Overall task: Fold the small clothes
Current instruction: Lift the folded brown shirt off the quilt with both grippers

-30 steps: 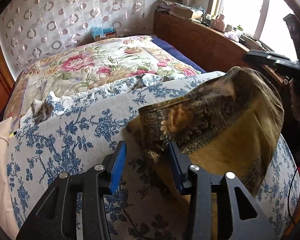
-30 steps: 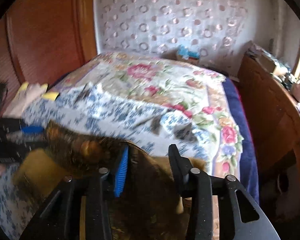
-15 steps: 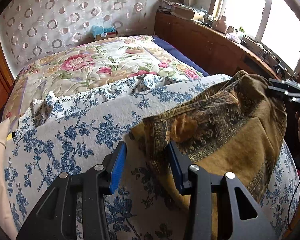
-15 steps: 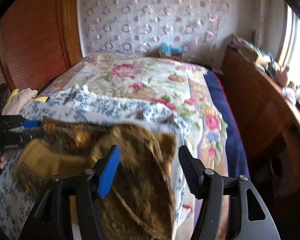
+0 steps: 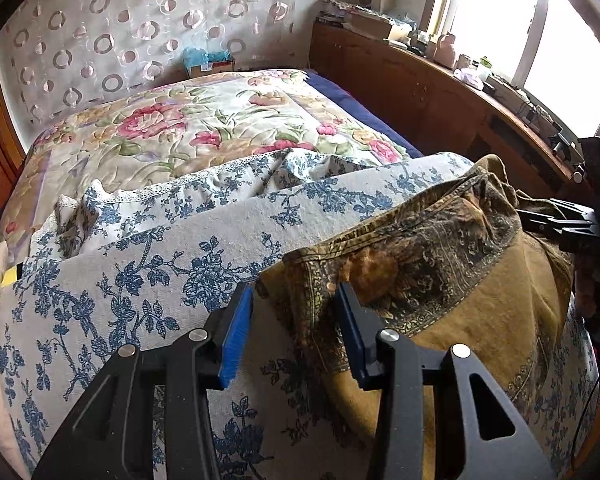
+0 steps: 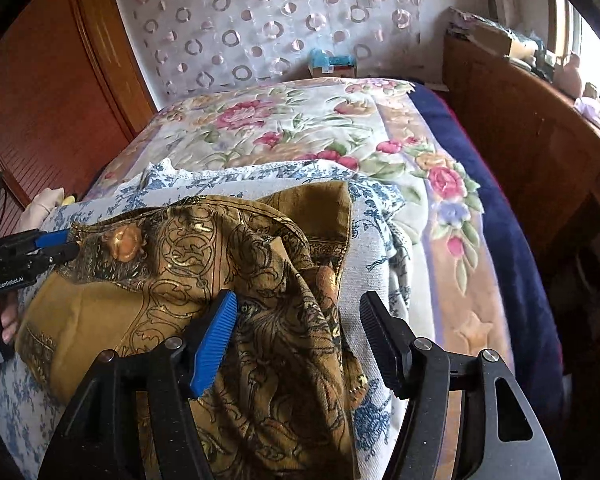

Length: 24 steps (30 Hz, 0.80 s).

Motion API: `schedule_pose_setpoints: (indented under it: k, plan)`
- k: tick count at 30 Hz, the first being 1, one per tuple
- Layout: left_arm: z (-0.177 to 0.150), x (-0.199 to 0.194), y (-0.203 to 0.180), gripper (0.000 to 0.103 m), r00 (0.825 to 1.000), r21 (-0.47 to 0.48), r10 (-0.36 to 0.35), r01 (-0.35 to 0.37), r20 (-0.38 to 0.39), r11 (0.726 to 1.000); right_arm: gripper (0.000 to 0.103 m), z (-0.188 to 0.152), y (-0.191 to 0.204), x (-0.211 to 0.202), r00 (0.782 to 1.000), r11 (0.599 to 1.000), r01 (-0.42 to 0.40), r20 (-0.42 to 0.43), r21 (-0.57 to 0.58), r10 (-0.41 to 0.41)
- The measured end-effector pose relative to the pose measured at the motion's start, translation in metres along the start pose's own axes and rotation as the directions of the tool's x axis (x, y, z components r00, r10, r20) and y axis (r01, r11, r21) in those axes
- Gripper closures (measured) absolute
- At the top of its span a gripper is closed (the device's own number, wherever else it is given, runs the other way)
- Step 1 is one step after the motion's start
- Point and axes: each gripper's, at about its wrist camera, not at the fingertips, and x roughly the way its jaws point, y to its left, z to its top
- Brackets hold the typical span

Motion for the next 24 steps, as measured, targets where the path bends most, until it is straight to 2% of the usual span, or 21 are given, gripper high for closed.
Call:
schedule_pose_setpoints:
  k: [5,11,13,15,17,19,21,24]
  plan:
    - [-0.001,0.003,0.001,0.057,1.0,0.011,-0.01,0.009,0.007,1.0,0.038,-0.003,-0.002,0.012,0.999,0.999,-0.04,0.008,-0.004,0.04]
    - [0.002,0.006,0.001,0.055,0.999,0.003,-0.031,0.031,0.016,1.0,0.061,-0.006,-0.003,0.018,0.996,0.996,-0.09,0.0,-0.022,0.09]
    - [0.003,0.007,0.001,0.055,0.999,0.002,-0.05,0.049,0.018,0.999,0.075,-0.006,-0.003,0.019,0.994,0.994,-0.111,0.008,-0.025,0.111]
    - [0.003,0.007,0.0,0.055,0.998,0.007,-0.061,0.061,0.016,0.998,0.079,-0.007,-0.002,0.019,0.994,0.994,-0.107,0.015,-0.032,0.108]
    - [0.003,0.006,-0.001,0.064,0.996,0.011,-0.088,0.088,0.011,0.996,0.081,-0.008,0.0,0.016,0.995,0.994,-0.098,0.027,-0.042,0.099]
    - [0.003,0.006,-0.002,0.083,0.992,0.005,-0.126,0.126,-0.003,0.992,0.083,-0.01,0.004,0.012,0.995,0.995,-0.086,0.05,-0.052,0.088]
    - [0.002,0.003,-0.003,0.092,0.99,0.003,-0.142,0.142,-0.002,0.99,0.083,-0.012,0.006,0.006,0.993,0.995,-0.085,0.075,-0.06,0.09]
    - [0.0,-0.016,-0.011,0.093,0.991,0.024,-0.128,0.127,0.049,0.992,0.084,-0.016,0.009,-0.005,0.988,0.992,-0.093,0.113,-0.079,0.102]
